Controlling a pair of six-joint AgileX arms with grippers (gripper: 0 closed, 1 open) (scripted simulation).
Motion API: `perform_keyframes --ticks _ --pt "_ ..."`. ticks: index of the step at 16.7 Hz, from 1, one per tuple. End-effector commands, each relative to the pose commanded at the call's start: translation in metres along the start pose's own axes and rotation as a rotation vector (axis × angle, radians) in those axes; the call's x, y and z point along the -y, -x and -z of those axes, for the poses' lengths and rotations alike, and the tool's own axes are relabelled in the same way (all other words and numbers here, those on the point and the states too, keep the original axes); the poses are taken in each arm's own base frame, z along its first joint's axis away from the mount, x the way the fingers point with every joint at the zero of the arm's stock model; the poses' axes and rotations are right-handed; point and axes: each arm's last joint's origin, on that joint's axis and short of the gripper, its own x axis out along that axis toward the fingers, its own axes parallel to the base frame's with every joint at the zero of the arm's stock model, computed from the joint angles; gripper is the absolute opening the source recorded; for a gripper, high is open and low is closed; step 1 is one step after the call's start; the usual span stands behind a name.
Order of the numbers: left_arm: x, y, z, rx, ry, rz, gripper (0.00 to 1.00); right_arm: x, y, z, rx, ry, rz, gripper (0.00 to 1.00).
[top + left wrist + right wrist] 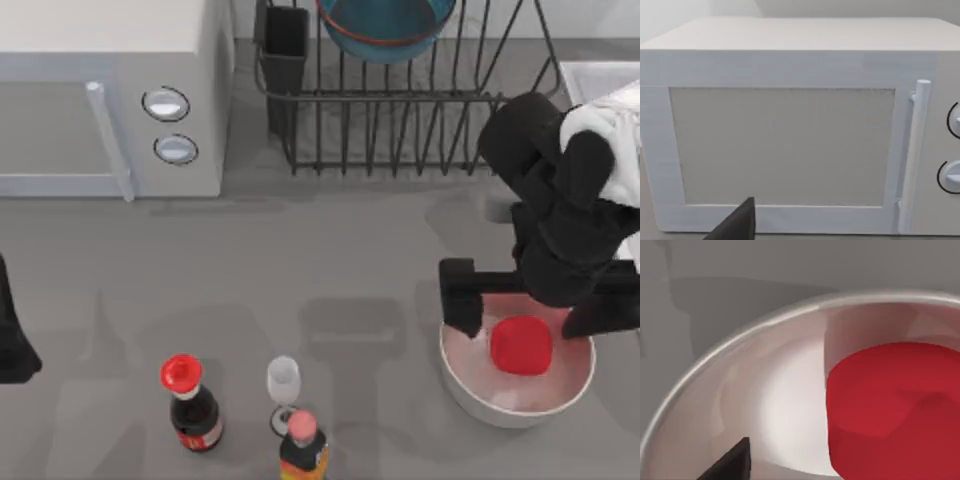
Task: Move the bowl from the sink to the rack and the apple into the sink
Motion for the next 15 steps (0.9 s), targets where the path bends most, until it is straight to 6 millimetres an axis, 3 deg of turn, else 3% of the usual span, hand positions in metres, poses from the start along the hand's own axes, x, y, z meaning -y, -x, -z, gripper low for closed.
perform_keyframes --ticks 5,9,15 --pt "0.0 0.0 0.0 0.0 0.0 0.0 1.0 0.002 -0.05 0.004 -0.004 -0.001 0.003 1.0" --pt "0.0 0.0 0.0 0.0 0.0 0.0 1.0 0.002 -0.053 0.005 -0.007 -0.001 0.005 1.0" --pt "0.0 0.0 0.0 0.0 0.0 0.0 1.0 0.002 -0.053 0.005 -0.007 -0.001 0.005 0.55"
